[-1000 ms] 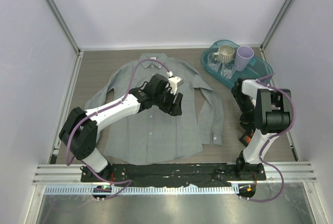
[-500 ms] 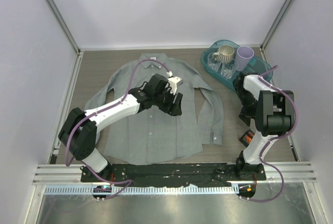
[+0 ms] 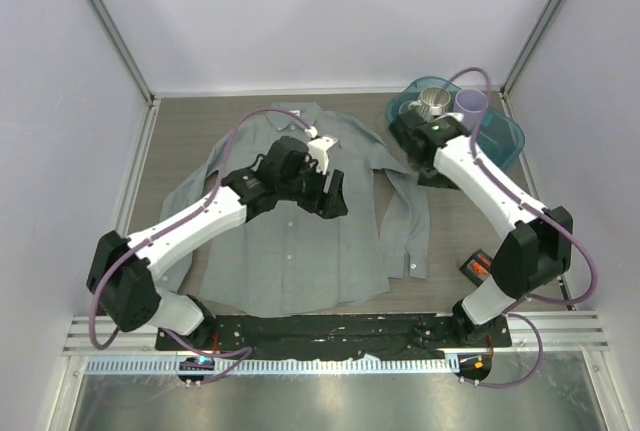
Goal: Remove the brooch from the garment
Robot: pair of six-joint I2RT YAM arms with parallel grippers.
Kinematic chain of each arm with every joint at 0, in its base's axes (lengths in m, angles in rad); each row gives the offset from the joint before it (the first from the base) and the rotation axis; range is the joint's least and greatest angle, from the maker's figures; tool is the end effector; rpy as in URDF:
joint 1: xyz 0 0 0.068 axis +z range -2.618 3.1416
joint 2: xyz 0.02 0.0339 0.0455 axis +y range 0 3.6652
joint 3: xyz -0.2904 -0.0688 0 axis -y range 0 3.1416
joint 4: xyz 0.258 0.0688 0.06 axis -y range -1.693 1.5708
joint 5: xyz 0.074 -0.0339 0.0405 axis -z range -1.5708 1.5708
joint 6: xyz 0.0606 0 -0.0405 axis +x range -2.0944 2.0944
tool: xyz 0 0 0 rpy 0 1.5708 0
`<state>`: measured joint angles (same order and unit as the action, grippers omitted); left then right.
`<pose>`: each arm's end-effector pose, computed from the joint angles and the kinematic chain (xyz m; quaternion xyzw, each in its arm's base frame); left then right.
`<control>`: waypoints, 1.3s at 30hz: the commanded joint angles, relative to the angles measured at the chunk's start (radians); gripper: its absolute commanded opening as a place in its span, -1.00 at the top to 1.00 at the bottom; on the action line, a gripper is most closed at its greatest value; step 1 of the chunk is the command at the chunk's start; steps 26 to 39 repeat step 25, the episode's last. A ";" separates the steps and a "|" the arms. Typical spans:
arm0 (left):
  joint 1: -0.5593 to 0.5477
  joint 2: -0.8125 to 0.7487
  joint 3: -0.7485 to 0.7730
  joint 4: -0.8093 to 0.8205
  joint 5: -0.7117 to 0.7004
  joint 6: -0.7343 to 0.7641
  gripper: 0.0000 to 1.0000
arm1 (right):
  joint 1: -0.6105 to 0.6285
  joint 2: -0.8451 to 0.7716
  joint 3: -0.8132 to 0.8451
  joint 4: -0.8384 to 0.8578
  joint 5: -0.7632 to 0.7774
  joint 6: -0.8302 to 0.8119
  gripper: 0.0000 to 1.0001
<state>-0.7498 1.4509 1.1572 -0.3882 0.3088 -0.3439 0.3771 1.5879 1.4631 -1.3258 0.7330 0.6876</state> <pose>0.2450 -0.2533 0.3015 0.2446 0.8605 -0.3395 0.2907 0.2964 0.0738 0.3131 0.1654 0.9174 -0.2797 0.2299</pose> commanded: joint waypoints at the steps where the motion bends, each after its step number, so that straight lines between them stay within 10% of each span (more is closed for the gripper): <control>1: 0.006 -0.156 -0.007 0.020 -0.040 -0.055 -0.41 | 0.211 -0.071 0.022 0.080 0.074 0.006 -0.19; 16: 0.006 -0.906 -0.237 -0.110 -0.328 -0.317 -0.98 | 0.746 -0.486 -0.446 0.654 -0.027 0.082 -0.28; 25: 0.006 -0.977 -0.133 -0.170 -0.361 -0.328 -0.99 | 0.766 -0.704 -0.420 0.651 -0.001 0.012 -0.63; 39: 0.006 -0.977 -0.133 -0.170 -0.361 -0.328 -0.99 | 0.766 -0.704 -0.420 0.651 -0.001 0.012 -0.63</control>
